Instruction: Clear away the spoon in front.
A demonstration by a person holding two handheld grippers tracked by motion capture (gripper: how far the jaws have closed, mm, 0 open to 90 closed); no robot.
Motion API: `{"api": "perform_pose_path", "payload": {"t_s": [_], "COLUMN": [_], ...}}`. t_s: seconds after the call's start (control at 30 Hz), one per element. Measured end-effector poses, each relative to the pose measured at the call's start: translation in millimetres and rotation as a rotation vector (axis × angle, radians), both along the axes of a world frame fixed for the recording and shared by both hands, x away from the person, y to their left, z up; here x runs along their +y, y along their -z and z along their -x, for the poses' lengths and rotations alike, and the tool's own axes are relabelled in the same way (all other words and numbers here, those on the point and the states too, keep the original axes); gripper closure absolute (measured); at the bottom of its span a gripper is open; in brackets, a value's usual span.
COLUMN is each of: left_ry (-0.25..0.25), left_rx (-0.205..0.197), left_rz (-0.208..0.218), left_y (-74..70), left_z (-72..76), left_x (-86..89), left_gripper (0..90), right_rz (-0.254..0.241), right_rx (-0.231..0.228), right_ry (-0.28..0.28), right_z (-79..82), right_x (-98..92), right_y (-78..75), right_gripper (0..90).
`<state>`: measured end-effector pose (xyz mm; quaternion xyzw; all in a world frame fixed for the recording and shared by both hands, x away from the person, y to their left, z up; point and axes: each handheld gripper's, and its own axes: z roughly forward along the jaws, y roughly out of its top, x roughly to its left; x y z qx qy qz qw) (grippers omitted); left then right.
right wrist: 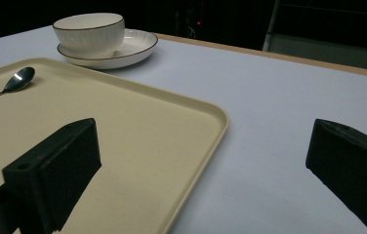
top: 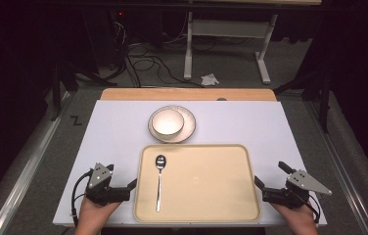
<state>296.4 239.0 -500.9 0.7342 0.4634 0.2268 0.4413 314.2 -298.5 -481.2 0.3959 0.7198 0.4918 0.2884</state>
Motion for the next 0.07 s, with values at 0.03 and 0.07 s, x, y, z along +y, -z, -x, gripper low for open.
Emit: {"api": "perform_pose_path", "payload": {"t_s": [0.03,0.07], "left_ry": [0.000,-0.005], "left_rx": [0.000,-0.002], "left_rz": [0.000,0.004], "left_y": [0.0,0.2], "left_z": [0.0,0.3], "left_x": [0.0,0.9], "left_gripper": [2.4,2.4], "right_rz": [0.000,0.004], "right_rx": [0.000,-0.003], "right_ry": [0.000,0.002], "right_z": [0.0,-0.9], "right_x": [0.0,0.2], "right_y": [0.0,0.1], "right_gripper": [0.4,0.4]}}
